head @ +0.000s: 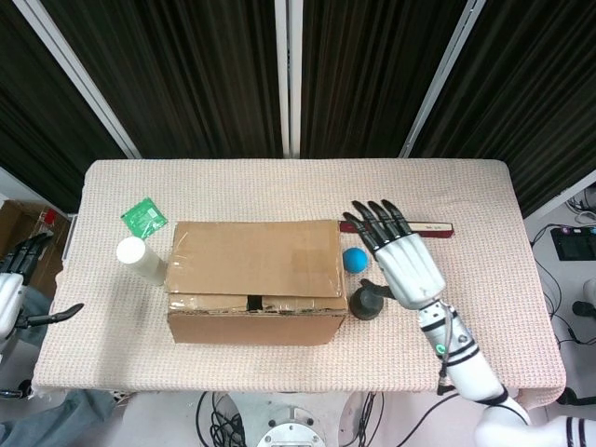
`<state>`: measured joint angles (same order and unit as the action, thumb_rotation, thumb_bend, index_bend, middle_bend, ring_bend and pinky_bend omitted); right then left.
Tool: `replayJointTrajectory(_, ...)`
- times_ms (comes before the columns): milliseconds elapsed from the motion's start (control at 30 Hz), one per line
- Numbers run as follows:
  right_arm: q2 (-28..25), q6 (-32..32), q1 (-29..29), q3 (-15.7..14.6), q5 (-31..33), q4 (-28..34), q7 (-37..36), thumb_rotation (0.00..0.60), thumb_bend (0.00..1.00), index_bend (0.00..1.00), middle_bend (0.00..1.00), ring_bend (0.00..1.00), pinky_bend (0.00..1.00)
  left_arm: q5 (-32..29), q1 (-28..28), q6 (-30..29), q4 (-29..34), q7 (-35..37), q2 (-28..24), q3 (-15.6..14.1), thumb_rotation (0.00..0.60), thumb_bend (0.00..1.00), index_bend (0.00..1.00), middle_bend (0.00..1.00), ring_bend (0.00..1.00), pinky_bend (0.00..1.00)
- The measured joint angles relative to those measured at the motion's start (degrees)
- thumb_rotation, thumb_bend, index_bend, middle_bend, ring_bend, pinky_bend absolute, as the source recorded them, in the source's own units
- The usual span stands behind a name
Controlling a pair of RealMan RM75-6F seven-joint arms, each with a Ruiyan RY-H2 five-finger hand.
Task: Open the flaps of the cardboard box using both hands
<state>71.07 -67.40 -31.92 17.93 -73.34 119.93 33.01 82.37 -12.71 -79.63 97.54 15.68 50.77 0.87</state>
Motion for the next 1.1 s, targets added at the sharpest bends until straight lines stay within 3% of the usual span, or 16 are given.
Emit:
replayJointTrajectory(233, 9.5, 2.79, -8.51, 0.54, 12.45, -1.02, 11.54, 0.6, 0.0, 0.0, 0.0, 0.0, 0.0, 0.42, 0.68, 0.06, -1.05, 1.41, 0.76, 0.24, 0.342, 0.0, 0.04, 0.05, 0.03, 0.17)
replayJointTrajectory(367, 13.37, 2.21, -10.98, -0.38, 16.5, -1.9, 14.3, 0.6, 0.0, 0.0, 0.0, 0.0, 0.0, 0.46, 0.88, 0.24, -1.8, 2.1, 1.54, 0.51, 0.345, 0.0, 0.04, 0.06, 0.03, 0.17)
replayJointTrajectory(833, 17.6, -0.37, -14.03, -3.62, 17.63, -6.29, 15.38, 0.6, 0.0, 0.0, 0.0, 0.0, 0.0, 1.39, 1.04, 1.58, -3.47, 3.4, 2.73, 0.84, 0.344, 0.0, 0.04, 0.06, 0.03, 0.17)
replayJointTrajectory(1100, 19.76, -1.57, -15.79, -3.52, 17.67, -9.05, 15.56, 0.6, 0.02, 0.0, 0.0, 0.0, 0.0, 1.34, 1.37, 1.92, -4.31, 4.21, 2.87, 1.02, 0.341, 0.0, 0.04, 0.06, 0.03, 0.17)
